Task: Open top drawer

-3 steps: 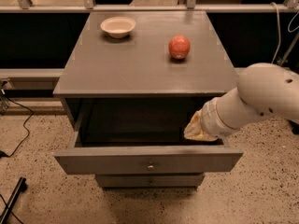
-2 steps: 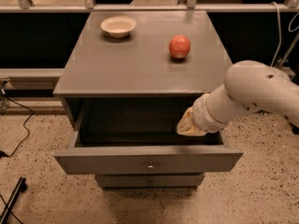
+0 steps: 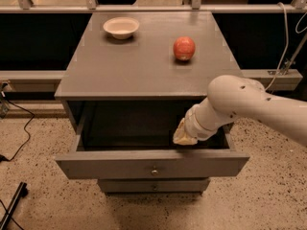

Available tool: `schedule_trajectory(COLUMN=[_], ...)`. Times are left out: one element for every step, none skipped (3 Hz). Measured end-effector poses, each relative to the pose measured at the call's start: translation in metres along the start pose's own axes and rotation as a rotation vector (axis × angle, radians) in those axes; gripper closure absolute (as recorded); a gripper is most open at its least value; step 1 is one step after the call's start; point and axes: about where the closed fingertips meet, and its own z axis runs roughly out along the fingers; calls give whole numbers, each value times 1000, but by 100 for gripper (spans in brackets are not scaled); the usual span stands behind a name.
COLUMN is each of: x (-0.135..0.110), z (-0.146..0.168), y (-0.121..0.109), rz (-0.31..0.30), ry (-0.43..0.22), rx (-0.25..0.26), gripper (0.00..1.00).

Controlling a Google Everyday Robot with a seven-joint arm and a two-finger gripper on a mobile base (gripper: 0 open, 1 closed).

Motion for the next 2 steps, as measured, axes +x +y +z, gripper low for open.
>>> schedule_trajectory(x=[6, 9], z=[22, 40], y=[5, 14], rz=[19, 12], ry=[17, 35], rx=[-29, -61], gripper=[100, 100])
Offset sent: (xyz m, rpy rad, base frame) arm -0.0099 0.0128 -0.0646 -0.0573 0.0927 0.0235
